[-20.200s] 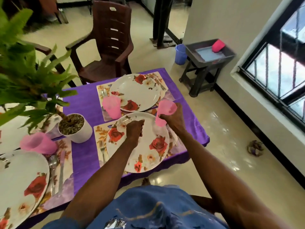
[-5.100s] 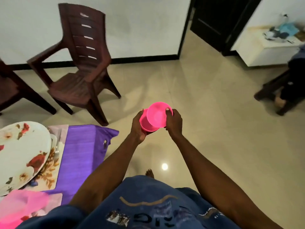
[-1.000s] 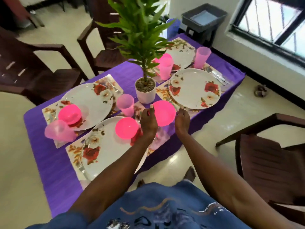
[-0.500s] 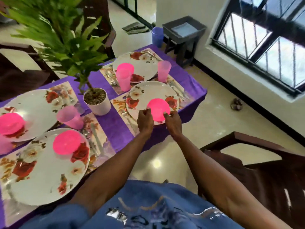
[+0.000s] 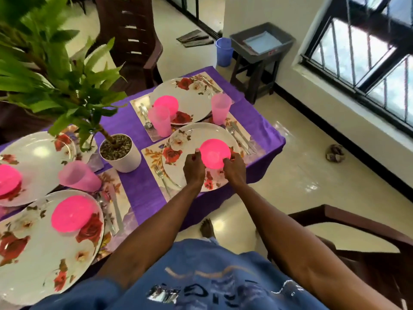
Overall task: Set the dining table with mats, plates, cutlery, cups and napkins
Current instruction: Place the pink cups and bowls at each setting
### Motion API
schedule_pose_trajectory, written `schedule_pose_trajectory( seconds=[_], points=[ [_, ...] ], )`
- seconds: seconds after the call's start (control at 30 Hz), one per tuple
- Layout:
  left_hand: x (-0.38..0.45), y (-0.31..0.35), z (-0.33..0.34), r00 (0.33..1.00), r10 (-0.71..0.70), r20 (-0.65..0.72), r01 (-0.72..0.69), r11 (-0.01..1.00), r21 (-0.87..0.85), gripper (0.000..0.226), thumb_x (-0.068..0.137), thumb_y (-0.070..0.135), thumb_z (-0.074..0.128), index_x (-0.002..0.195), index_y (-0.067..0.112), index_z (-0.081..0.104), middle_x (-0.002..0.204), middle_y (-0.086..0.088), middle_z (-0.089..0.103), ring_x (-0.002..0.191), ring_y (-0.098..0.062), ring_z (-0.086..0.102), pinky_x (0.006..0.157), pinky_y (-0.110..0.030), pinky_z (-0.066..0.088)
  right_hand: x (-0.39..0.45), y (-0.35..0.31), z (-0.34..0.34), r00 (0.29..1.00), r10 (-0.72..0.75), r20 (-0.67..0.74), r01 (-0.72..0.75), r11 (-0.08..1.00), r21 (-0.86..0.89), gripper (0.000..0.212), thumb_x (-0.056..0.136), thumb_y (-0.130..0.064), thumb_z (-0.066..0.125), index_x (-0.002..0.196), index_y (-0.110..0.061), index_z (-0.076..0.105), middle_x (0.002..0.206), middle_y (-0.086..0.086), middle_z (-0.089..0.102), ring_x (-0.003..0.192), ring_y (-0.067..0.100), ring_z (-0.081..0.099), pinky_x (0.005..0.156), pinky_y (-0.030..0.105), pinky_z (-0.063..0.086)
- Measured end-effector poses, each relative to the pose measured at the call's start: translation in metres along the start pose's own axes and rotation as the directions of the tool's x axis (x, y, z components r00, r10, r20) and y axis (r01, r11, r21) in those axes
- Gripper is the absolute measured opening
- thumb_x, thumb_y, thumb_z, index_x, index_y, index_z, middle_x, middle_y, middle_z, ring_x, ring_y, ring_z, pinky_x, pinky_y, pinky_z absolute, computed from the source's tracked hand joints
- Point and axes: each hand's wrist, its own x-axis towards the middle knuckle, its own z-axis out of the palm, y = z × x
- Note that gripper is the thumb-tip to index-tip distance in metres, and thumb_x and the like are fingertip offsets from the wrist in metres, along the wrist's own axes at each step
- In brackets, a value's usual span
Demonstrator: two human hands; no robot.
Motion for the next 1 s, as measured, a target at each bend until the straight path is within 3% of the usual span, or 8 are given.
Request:
schedule_pose_trajectory(
  seconds=[0.13, 0.2, 0.3, 0.4, 0.53, 0.67, 0.83, 1.0],
  points=[
    [0.037, -0.003, 0.009, 0.994, -0.023, -0.105, 0.019, 0.999, -0.037, 0.038, 0.096, 0.047, 0.038, 0.092, 0.018, 0.062, 0.093, -0.008, 0.068, 0.086, -0.031, 0.065, 0.082, -0.049, 0.054, 0.043, -0.008, -0.007, 0.998, 0.064, 0.008, -0.064, 0.998, -0.025, 0.023, 0.083, -0.022, 0.051, 0.105, -0.021, 0.046, 0.103, 0.007, 0.064, 0.082, 0.026, 0.067, 0.070, 0.049, 0.059],
    [0.055, -0.007, 0.014, 0.994, -0.026, -0.102, 0.027, 1.000, 0.014, 0.033, 0.091, 0.043, 0.041, 0.088, 0.019, 0.064, 0.088, -0.007, 0.069, 0.083, -0.031, 0.065, 0.079, -0.051, 0.055, 0.055, -0.020, -0.011, 0.996, 0.090, 0.029, -0.090, 0.996, 0.001, 0.026, 0.085, -0.014, 0.054, 0.110, -0.015, 0.047, 0.102, 0.010, 0.067, 0.066, 0.020, 0.068, 0.054, 0.032, 0.057],
    [0.068, -0.005, 0.019, 0.995, -0.032, -0.089, 0.039, 0.996, 0.080, 0.030, 0.090, 0.041, 0.044, 0.085, 0.019, 0.064, 0.084, -0.006, 0.069, 0.080, -0.029, 0.065, 0.076, -0.050, 0.056, 0.073, -0.026, -0.011, 0.994, 0.100, 0.053, -0.098, 0.994, -0.045, 0.030, 0.091, -0.007, 0.050, 0.121, -0.004, 0.048, 0.106, 0.011, 0.060, 0.064, 0.010, 0.055, 0.033, 0.012, 0.037],
    [0.078, -0.004, 0.024, 0.996, -0.035, -0.081, 0.045, 0.992, 0.115, 0.028, 0.089, 0.040, 0.046, 0.084, 0.018, 0.064, 0.083, -0.007, 0.069, 0.080, -0.030, 0.066, 0.076, -0.051, 0.057, 0.088, -0.030, -0.008, 0.994, 0.078, 0.076, -0.070, 0.993, -0.100, 0.031, 0.094, -0.011, 0.047, 0.125, -0.003, 0.047, 0.115, 0.014, 0.058, 0.071, 0.014, 0.053, 0.038, 0.018, 0.036],
    [0.089, -0.001, 0.029, 0.994, -0.058, -0.091, 0.070, 0.989, 0.134, 0.026, 0.084, 0.036, 0.047, 0.078, 0.017, 0.063, 0.080, -0.008, 0.069, 0.077, -0.030, 0.066, 0.073, -0.051, 0.057, 0.109, -0.033, -0.003, 0.986, 0.062, 0.155, -0.042, 0.990, -0.131, 0.035, 0.094, -0.009, 0.047, 0.128, 0.001, 0.046, 0.116, 0.014, 0.057, 0.068, 0.012, 0.051, 0.036, 0.012, 0.036],
    [0.093, -0.002, 0.032, 0.988, -0.092, -0.127, 0.108, 0.986, 0.124, 0.027, 0.081, 0.039, 0.046, 0.075, 0.018, 0.061, 0.080, -0.007, 0.069, 0.077, -0.032, 0.066, 0.072, -0.050, 0.058, 0.124, -0.031, 0.001, 0.978, 0.044, 0.205, -0.003, 0.980, -0.197, 0.034, 0.092, -0.014, 0.049, 0.124, -0.001, 0.049, 0.119, 0.018, 0.061, 0.096, 0.028, 0.057, 0.066, 0.029, 0.039],
    [0.094, -0.001, 0.035, 0.980, -0.107, -0.170, 0.126, 0.987, 0.104, 0.024, 0.083, 0.035, 0.051, 0.075, 0.015, 0.061, 0.079, -0.009, 0.069, 0.078, -0.033, 0.066, 0.073, -0.048, 0.056, 0.134, -0.032, 0.000, 0.972, 0.018, 0.234, 0.037, 0.973, -0.226, 0.035, 0.095, -0.018, 0.049, 0.125, 0.000, 0.048, 0.118, 0.016, 0.059, 0.105, 0.031, 0.058, 0.054, 0.023, 0.032],
    [0.086, 0.009, 0.038, 0.972, -0.087, -0.219, 0.107, 0.991, 0.079, 0.022, 0.089, 0.028, 0.054, 0.081, 0.011, 0.066, 0.080, -0.008, 0.070, 0.077, -0.030, 0.066, 0.075, -0.047, 0.055, 0.135, -0.030, -0.002, 0.970, 0.011, 0.243, 0.047, 0.972, -0.231, 0.035, 0.098, -0.024, 0.047, 0.125, -0.002, 0.048, 0.117, 0.015, 0.060, 0.103, 0.028, 0.059, 0.067, 0.029, 0.043]
  ],
)
